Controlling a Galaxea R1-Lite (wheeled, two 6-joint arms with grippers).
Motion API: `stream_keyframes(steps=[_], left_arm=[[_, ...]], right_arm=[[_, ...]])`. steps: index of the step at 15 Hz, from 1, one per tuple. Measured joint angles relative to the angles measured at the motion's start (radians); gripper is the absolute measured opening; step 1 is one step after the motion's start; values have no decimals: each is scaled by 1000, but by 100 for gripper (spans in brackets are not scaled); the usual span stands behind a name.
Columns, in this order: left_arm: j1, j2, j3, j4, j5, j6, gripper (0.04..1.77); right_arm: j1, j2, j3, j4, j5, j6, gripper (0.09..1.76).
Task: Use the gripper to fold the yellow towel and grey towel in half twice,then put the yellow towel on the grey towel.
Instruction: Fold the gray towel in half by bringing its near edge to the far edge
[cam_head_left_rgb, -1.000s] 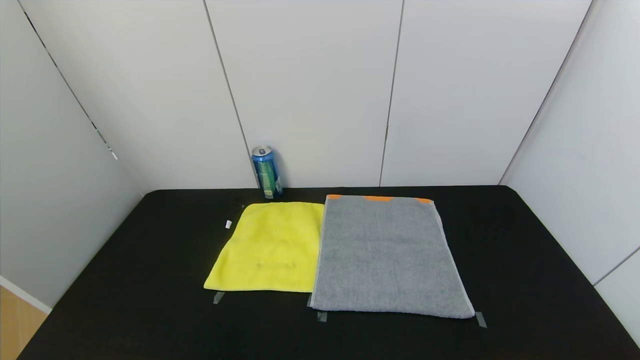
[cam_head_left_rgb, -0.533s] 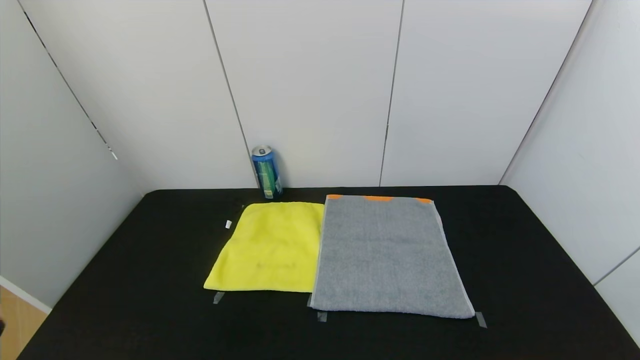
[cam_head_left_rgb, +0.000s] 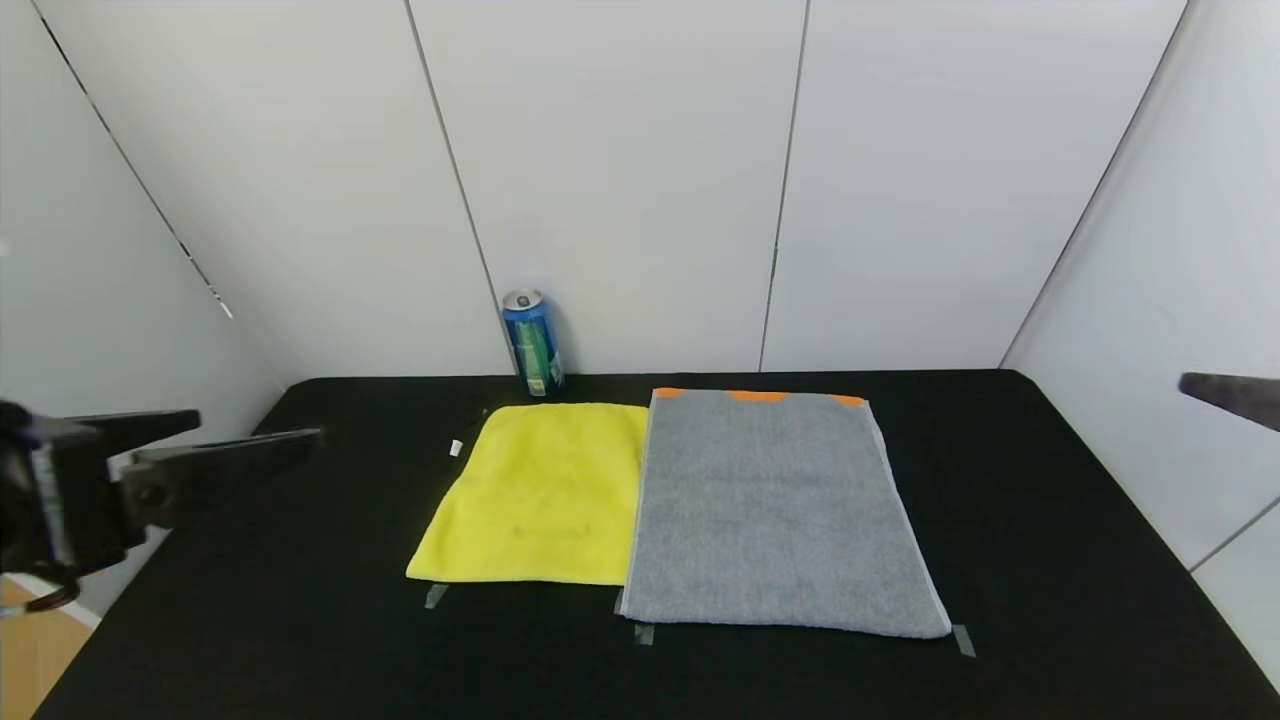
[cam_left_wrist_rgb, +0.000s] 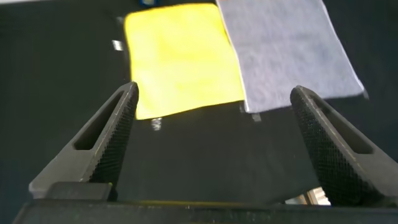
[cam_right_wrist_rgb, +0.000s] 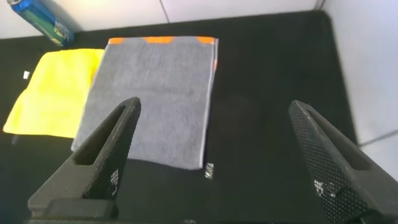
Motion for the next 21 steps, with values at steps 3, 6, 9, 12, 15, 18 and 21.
stream_keyframes(steps=[3, 6, 9, 12, 15, 18, 21], left_arm=[[-71, 179, -82, -3, 3, -1, 172], [-95, 323, -157, -7, -5, -1, 172], [-110, 437, -201, -9, -7, 0, 172], [-122, 535, -221, -11, -8, 3, 172], [-136, 618, -256, -10, -10, 2, 172], [-158, 681, -270, -9, -48, -2, 172], [-187, 728, -272, -8, -97, -47, 172]], right_arm=[[11, 170, -83, 1, 9, 12, 171], [34, 320, -138, 0, 9, 15, 171], [71, 429, -171, -1, 8, 15, 171], [95, 515, -186, -3, 8, 16, 171], [101, 587, -187, 0, 9, 26, 171], [101, 644, -172, 4, 11, 34, 171], [101, 687, -152, 6, 12, 45, 171]])
